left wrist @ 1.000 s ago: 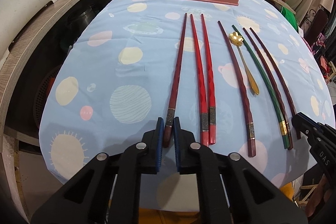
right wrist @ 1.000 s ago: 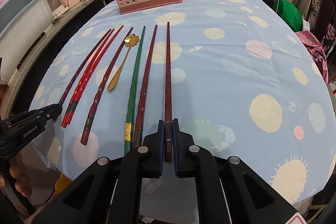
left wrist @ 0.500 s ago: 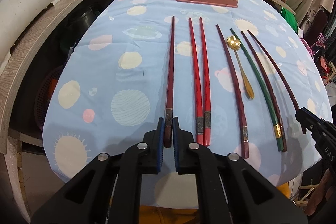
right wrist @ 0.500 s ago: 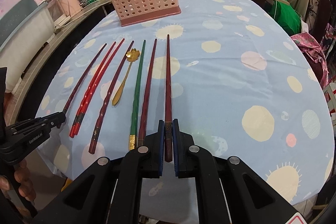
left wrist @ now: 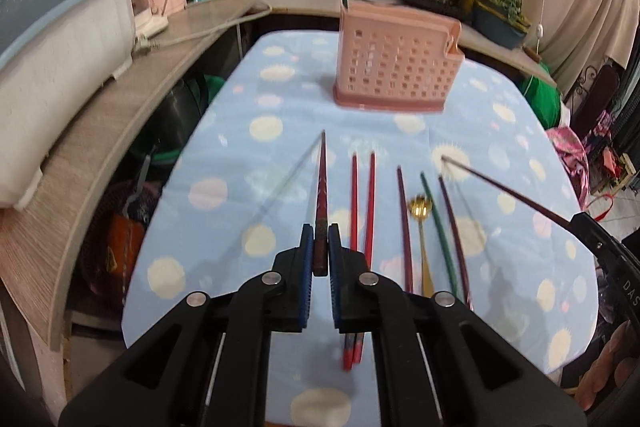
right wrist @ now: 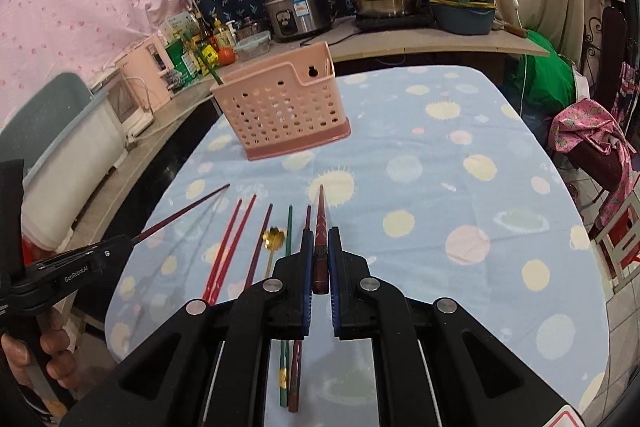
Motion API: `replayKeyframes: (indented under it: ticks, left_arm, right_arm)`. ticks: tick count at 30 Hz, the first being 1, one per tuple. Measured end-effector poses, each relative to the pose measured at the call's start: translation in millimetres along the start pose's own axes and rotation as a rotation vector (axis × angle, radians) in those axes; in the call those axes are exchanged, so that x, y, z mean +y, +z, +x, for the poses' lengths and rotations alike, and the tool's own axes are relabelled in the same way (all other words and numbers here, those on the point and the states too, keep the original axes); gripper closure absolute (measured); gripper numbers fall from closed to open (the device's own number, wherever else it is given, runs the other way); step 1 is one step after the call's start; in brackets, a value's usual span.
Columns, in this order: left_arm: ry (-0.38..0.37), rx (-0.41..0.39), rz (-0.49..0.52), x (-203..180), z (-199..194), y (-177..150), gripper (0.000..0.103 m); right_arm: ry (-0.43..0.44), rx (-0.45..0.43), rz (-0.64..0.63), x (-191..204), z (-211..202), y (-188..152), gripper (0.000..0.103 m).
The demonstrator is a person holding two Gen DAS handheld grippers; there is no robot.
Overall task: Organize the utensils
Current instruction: 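Lift both dark red chopsticks and carry them over the pink basket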
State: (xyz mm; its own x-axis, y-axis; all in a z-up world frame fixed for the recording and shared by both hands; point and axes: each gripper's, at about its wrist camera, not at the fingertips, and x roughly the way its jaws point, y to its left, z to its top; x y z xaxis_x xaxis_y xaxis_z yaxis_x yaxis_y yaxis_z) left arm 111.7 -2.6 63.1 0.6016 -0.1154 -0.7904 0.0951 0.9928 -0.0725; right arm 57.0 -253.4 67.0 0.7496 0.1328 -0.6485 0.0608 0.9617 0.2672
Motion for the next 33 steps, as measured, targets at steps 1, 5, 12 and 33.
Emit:
replayKeyframes:
  ticks: [1,5,12,33]
  left_arm:
    - [-0.001,-0.013,-0.004,0,-2,8,0.096]
    - [0.003,-0.077,-0.011,-2,-9,40,0.096]
    - [0.002,-0.142,-0.014,-8,-14,82,0.096]
    - [-0.153,-0.432,-0.095,-11,-78,237,0.096]
  right_arm:
    - [0.000,-0.015,0.001,0,0,8,0.096]
    - [0.002,-0.069,0.002,2,-1,34,0.096]
    - [0.033,-0.112,0.026,0,8,74,0.096]
    - [0.131,-0.401,0.091,21,-2,226,0.096]
